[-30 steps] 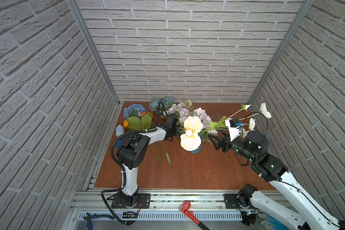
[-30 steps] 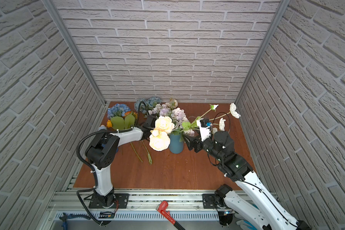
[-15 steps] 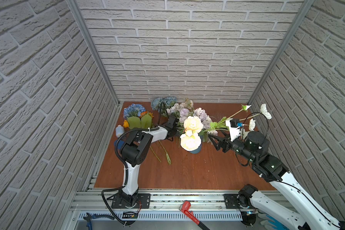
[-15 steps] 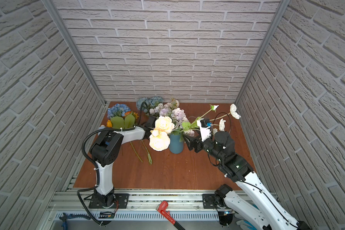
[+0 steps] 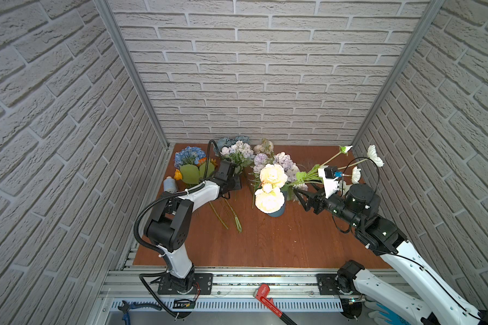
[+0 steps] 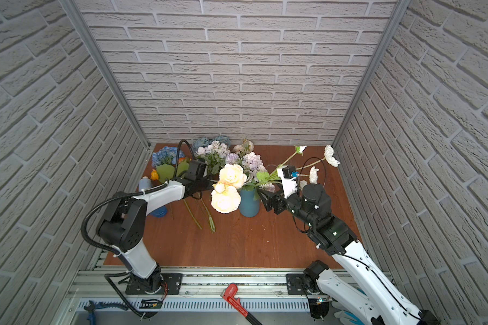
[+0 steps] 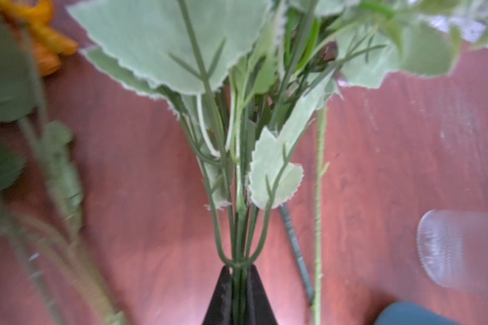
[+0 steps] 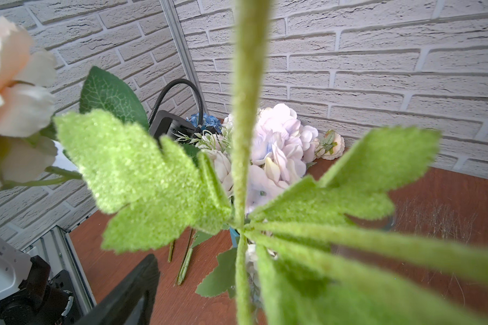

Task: Arrange the flowers into the vase
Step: 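Lift the leafy stems toward the teal vase with the left gripper, then raise the bundle above the teal vase with left gripper while right rises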

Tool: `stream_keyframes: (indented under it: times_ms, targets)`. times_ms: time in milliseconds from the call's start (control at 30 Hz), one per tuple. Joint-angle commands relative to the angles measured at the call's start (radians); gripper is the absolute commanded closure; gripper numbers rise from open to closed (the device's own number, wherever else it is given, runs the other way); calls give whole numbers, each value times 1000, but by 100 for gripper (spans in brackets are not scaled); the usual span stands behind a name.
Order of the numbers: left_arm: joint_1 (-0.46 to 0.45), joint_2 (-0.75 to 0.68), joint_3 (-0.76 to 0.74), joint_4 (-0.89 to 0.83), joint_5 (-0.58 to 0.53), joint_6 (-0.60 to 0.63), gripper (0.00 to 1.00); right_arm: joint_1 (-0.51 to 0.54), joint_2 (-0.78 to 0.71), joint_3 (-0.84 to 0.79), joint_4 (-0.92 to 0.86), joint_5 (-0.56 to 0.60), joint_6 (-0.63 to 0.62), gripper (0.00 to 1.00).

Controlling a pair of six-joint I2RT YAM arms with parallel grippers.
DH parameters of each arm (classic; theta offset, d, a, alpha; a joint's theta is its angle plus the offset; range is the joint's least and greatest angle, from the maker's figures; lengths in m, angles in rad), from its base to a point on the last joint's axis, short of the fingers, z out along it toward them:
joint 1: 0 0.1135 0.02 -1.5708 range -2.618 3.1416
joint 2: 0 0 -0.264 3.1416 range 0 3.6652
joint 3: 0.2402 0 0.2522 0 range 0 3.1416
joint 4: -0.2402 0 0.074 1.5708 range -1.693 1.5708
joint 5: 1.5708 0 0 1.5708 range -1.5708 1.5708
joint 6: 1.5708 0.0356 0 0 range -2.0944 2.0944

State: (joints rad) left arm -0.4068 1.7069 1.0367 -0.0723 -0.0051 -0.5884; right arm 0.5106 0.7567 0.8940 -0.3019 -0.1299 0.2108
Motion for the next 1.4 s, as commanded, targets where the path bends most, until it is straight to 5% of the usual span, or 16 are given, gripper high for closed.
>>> stream_keyframes:
  times_ms: [0,500,767,1100,1367]
  targets:
    - [43,-118,-85,126,79,38,100,5,-2,25,68,-11,12,16]
    - [163,-567,-123,332,178,93,100,5,13,174,109,-116,-37,14]
    - [140,-582,-23,564,344,60,100,4,139,337,116,-196,-64,16]
    - [56,-560,14,532,316,126,100,5,179,301,58,-124,-86,21]
    - [38,-582,-38,508,275,131,100,5,193,253,50,-84,-97,43]
